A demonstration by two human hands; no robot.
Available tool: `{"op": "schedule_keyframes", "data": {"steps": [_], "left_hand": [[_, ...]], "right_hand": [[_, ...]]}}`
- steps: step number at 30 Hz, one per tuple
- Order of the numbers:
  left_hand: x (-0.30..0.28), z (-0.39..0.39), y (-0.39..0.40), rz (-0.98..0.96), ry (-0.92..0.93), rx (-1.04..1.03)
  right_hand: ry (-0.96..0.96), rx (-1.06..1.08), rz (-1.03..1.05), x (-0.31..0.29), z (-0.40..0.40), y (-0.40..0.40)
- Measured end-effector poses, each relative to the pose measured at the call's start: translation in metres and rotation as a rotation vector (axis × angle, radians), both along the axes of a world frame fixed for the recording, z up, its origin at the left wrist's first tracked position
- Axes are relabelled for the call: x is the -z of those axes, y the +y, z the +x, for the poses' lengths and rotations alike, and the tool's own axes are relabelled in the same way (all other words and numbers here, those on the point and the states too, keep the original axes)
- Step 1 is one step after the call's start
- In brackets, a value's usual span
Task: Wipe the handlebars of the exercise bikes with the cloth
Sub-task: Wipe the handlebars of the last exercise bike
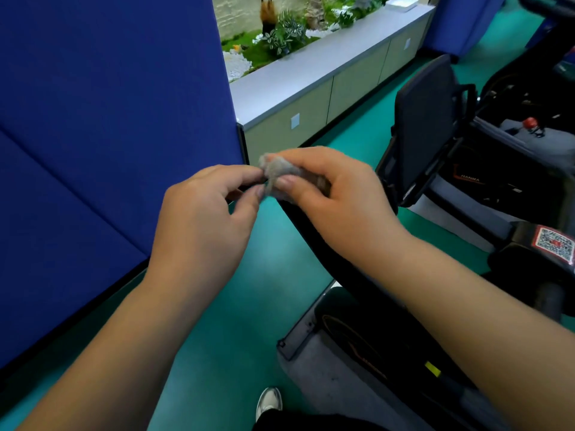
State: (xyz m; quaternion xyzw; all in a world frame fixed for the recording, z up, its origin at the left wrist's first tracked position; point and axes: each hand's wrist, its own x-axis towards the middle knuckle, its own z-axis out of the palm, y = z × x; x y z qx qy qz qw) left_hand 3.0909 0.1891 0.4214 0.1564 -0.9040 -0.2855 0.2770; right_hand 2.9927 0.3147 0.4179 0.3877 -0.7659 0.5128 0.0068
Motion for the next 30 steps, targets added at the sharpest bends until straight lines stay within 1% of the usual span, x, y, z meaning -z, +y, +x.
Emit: {"op": "schedule_keyframes", "data": {"steps": [2, 3, 6, 7, 9, 11, 12, 13, 14, 17, 19, 22, 26, 28, 30], "left_hand": [[0.000, 0.002, -0.006, -0.020, 0.013, -0.007], [0.001, 0.003, -0.008, -0.013, 0.018, -0.016], [0.000, 0.006, -0.014, 0.024, 0.014, -0.041], [0.000, 0.007, -0.015, 0.031, 0.008, -0.042], [-0.002, 0.007, -0.017, 0.042, -0.006, -0.043], [-0.003, 0.006, -0.017, 0.047, -0.005, -0.044], [-0.004, 0.006, -0.017, 0.050, -0.002, -0.043], [-0.005, 0.006, -0.017, 0.053, 0.000, -0.037], [-0.005, 0.007, -0.017, 0.059, 0.002, -0.030], [-0.004, 0.008, -0.019, 0.090, 0.002, -0.015], [-0.002, 0.006, -0.019, 0.109, -0.003, -0.006], [-0.002, 0.002, -0.014, 0.123, -0.022, 0.035], [-0.003, -0.004, -0.005, 0.080, -0.032, 0.107], [-0.004, -0.006, -0.004, 0.066, -0.033, 0.132], [-0.005, -0.006, -0.003, 0.063, -0.039, 0.148]], "right_hand": [[0.162, -0.039, 0.094, 0.003, -0.002, 0.000], [0.218, -0.028, 0.095, 0.007, -0.001, 0.004], [0.298, 0.033, 0.021, 0.013, 0.007, 0.016], [0.304, 0.044, 0.030, 0.012, 0.008, 0.015], [0.242, 0.050, 0.137, 0.003, 0.005, 0.002], [0.082, 0.033, 0.327, -0.006, -0.006, -0.015], [-0.002, 0.022, 0.380, -0.008, -0.011, -0.020], [-0.044, 0.029, 0.383, -0.009, -0.013, -0.023], [-0.057, 0.049, 0.356, -0.008, -0.013, -0.020], [-0.107, 0.153, 0.179, 0.005, 0.004, 0.008], [-0.162, 0.194, 0.122, 0.015, 0.018, 0.026], [-0.205, 0.231, 0.086, 0.020, 0.019, 0.030], [-0.228, 0.218, 0.024, 0.017, 0.010, 0.017], [-0.251, 0.201, 0.032, 0.019, 0.012, 0.022], [-0.285, 0.181, 0.083, 0.022, 0.018, 0.036]]}}
